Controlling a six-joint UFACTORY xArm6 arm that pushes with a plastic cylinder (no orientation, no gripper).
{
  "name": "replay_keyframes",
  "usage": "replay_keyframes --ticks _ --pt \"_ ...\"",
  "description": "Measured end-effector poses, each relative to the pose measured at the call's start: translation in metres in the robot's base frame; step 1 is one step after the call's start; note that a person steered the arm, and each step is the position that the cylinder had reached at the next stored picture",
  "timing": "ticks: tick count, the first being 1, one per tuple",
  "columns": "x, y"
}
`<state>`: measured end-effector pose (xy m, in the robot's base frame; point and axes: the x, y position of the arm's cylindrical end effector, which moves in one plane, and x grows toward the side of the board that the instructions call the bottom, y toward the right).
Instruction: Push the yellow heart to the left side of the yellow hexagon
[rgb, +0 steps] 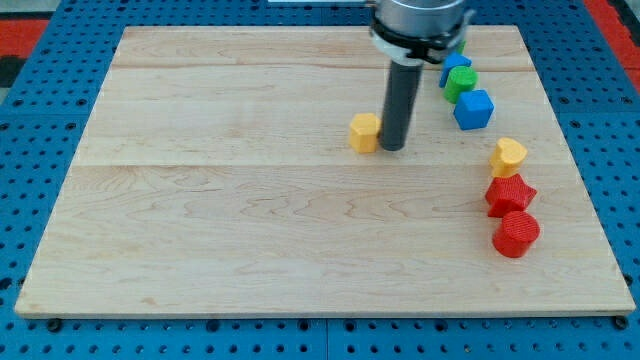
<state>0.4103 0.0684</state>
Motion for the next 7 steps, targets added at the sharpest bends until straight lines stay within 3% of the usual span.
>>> replay_keyframes --ticks 2,4,6,7 --pt "-0.008 -0.072" --pt "-0.008 0.047" --pt "-0.003 0.12" --pt "0.02 0.154"
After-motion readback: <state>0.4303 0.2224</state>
